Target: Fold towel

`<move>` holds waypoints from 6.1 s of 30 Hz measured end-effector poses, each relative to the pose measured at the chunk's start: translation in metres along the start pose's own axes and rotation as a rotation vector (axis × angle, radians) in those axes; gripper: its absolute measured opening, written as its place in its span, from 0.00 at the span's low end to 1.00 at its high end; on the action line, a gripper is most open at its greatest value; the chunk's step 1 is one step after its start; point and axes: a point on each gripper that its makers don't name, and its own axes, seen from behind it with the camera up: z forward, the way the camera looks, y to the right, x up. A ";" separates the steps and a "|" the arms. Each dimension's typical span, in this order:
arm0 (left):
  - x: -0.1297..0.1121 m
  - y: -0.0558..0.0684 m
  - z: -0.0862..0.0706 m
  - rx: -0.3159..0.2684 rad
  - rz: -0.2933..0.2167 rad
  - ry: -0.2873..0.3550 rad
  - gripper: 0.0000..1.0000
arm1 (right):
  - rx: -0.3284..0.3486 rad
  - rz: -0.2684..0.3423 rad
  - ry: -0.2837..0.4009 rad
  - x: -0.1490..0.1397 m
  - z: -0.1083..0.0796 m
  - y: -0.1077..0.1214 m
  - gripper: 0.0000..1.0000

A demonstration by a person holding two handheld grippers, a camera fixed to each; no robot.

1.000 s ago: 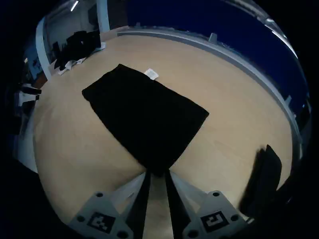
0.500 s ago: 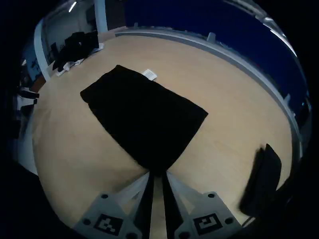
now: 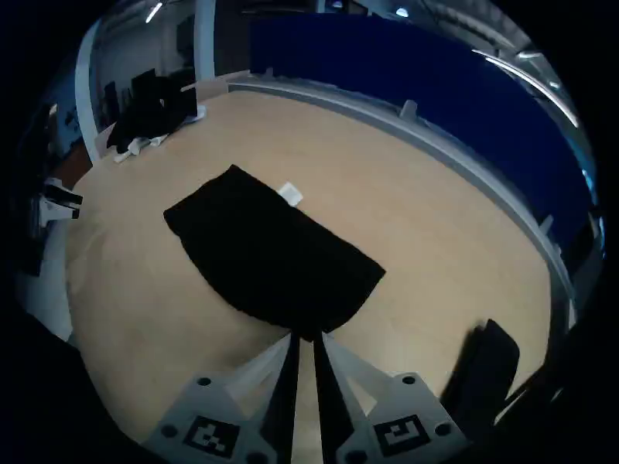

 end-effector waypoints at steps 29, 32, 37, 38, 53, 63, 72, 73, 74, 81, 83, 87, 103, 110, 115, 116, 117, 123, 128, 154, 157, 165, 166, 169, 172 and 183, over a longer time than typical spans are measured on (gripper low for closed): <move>0.012 0.006 0.000 -0.029 0.002 0.026 0.88 | 0.005 -0.029 0.025 0.034 -0.001 0.000 0.67; 0.013 0.007 0.001 -0.031 0.002 0.026 0.87 | 0.005 -0.031 0.023 0.032 -0.001 0.001 0.69; 0.013 0.007 0.002 -0.031 0.003 0.024 0.87 | 0.007 -0.029 0.010 0.024 -0.001 0.002 0.69; 0.013 0.007 0.002 -0.030 0.004 0.024 0.87 | 0.007 -0.030 0.003 0.020 0.000 0.002 0.69; 0.008 0.009 0.005 -0.028 0.009 0.013 0.87 | 0.038 0.005 -0.109 -0.049 0.018 -0.004 0.69; 0.010 0.014 0.007 -0.032 0.015 0.012 0.87 | 0.056 0.004 -0.139 -0.060 0.025 -0.005 0.38; 0.012 0.016 0.008 -0.033 0.017 0.012 0.87 | 0.072 0.001 -0.149 -0.063 0.026 -0.007 0.21; 0.012 0.016 0.008 -0.033 0.018 0.012 0.87 | 0.072 0.002 -0.148 -0.063 0.026 -0.007 0.18; 0.012 0.016 0.008 -0.033 0.019 0.011 0.87 | 0.072 0.002 -0.147 -0.062 0.026 -0.007 0.17; 0.013 0.017 0.009 -0.034 0.021 0.011 0.87 | 0.087 -0.006 -0.145 -0.060 0.022 -0.010 0.15; 0.013 0.018 0.010 -0.036 0.020 0.011 0.87 | 0.080 -0.016 -0.141 -0.058 0.021 -0.009 0.15; 0.013 0.019 0.010 -0.039 0.018 0.011 0.87 | 0.069 -0.024 -0.126 -0.051 0.019 -0.007 0.14; 0.019 0.017 0.009 -0.043 0.010 0.021 0.88 | 0.026 -0.076 0.037 0.041 -0.004 0.001 0.14; 0.022 0.017 0.010 -0.046 0.007 0.029 0.87 | 0.031 -0.084 0.044 0.053 -0.002 0.000 0.13; 0.021 0.017 0.010 -0.049 0.009 0.025 0.87 | 0.027 -0.076 0.034 0.043 -0.001 0.000 0.13; 0.021 0.017 0.010 -0.049 0.010 0.024 0.87 | 0.021 -0.072 0.034 0.042 -0.001 0.002 0.13; 0.021 0.017 0.010 -0.050 0.012 0.023 0.87 | 0.015 -0.068 0.035 0.040 0.000 0.003 0.14; 0.023 0.019 0.009 -0.054 0.020 0.022 0.88 | 0.012 -0.056 0.020 0.030 -0.001 0.006 0.74; 0.023 0.021 0.010 -0.056 0.019 0.023 0.87 | 0.005 -0.053 0.003 0.018 0.000 0.009 0.76; 0.019 0.026 0.011 -0.056 0.024 0.018 0.87 | 0.066 0.023 -0.170 -0.062 0.023 -0.004 0.40; 0.019 0.027 0.011 -0.058 0.024 0.018 0.87 | 0.070 0.016 -0.172 -0.063 0.023 -0.004 0.31; 0.020 0.028 0.014 -0.058 0.030 0.017 0.88 | 0.050 -0.033 -0.166 -0.061 0.022 -0.001 0.07; 0.020 0.028 0.015 -0.058 0.030 0.017 0.87 | 0.052 -0.035 -0.165 -0.060 0.022 -0.002 0.07; 0.020 0.028 0.016 -0.058 0.030 0.017 0.87 | 0.056 -0.039 -0.159 -0.059 0.021 -0.002 0.06; 0.021 0.028 0.016 -0.059 0.030 0.016 0.87 | 0.060 -0.033 -0.149 -0.056 0.020 -0.002 0.05; 0.021 0.028 0.015 -0.062 0.030 0.019 0.87 | 0.046 -0.037 -0.101 -0.034 0.010 0.000 0.05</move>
